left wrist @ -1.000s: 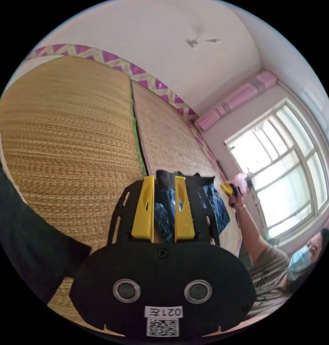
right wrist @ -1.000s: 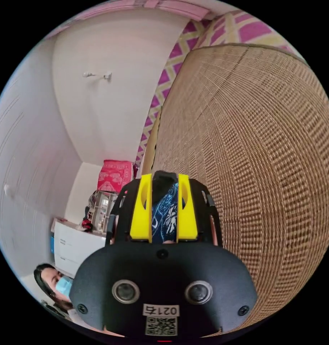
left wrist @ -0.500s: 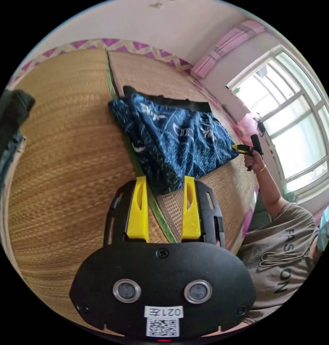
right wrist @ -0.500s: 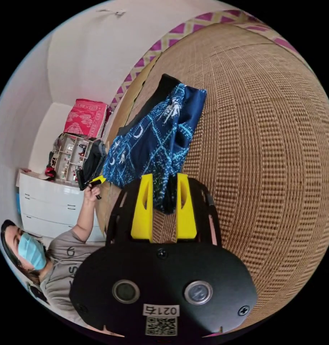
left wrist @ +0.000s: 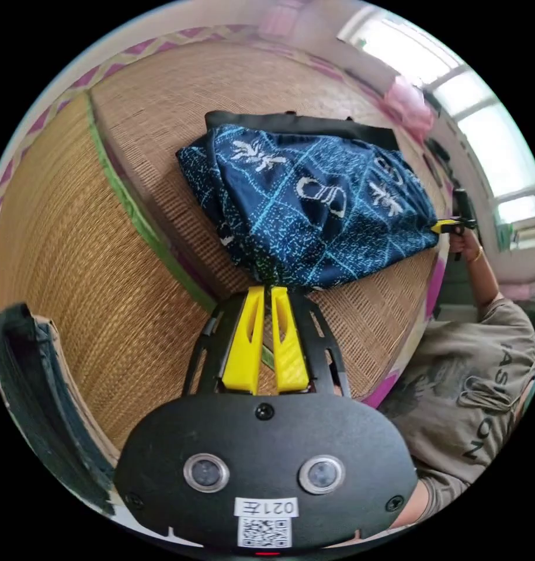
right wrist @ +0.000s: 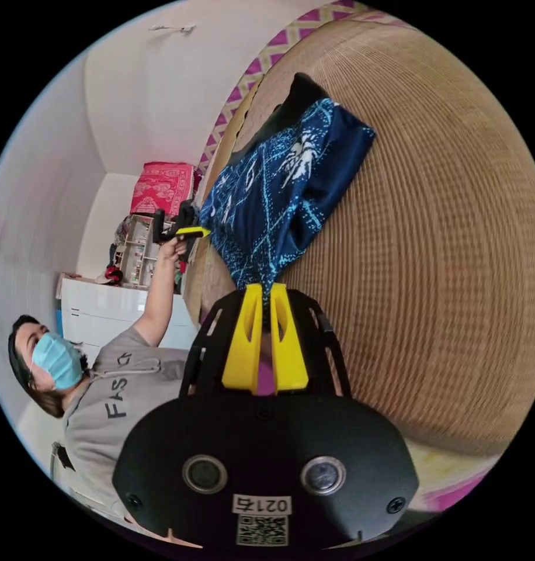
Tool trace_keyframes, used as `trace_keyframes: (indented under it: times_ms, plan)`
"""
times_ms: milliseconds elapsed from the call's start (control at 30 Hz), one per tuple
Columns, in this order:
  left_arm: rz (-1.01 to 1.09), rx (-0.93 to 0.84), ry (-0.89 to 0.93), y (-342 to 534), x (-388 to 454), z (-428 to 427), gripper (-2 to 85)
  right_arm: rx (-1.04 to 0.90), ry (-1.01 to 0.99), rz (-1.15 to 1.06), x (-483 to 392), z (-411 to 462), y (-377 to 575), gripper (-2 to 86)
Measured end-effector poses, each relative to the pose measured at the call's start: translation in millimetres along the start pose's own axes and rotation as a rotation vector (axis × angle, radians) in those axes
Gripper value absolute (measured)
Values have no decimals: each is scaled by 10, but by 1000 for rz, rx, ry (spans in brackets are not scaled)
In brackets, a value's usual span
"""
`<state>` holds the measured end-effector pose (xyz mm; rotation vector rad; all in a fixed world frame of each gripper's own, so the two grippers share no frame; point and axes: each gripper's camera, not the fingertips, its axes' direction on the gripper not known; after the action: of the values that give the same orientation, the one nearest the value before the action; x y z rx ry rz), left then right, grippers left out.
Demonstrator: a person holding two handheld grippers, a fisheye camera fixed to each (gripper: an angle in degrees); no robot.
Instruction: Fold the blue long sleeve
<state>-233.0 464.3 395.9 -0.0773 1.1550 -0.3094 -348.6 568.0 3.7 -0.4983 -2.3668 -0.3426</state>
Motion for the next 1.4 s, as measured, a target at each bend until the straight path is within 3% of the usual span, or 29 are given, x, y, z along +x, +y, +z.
trace_keyframes:
  times_ms: [67, 200, 333, 433, 600, 900, 1033, 1200, 1400]
  plan:
    - [63, -74, -81, -69, 221, 74, -3, 10, -58, 30, -61, 137, 569, -1]
    - [69, -21, -76, 35, 314, -27, 4, 76, -149, 58, -333, 633, 1594, 4]
    - [-77, 186, -127, 572, 321, -309, 26, 197, -293, 22, -454, 714, 1921, 23]
    - [-179, 459, -158, 1285, 508, -619, 64, 333, -210, -11, -410, 214, 2020, 49]
    - [-87, 605, 313, 2098, 1088, -457, 102, 474, 150, -73, -440, -547, 1709, 86]
    - [-162, 505, 763, 2460, 2051, 689, 122, 329, 229, 4, 35, -846, 292, 111]
    - [-219, 390, 953, 2317, 2195, 1168, 125, 180, 36, 48, 340, -892, -143, 118]
    - [-208, 391, 952, 2218, 2255, 1176, 133, 46, -108, 47, 560, -892, -560, 126]
    - [-177, 389, 1014, 2205, 2311, 1214, 138, 55, -242, 15, 646, -969, -675, 136]
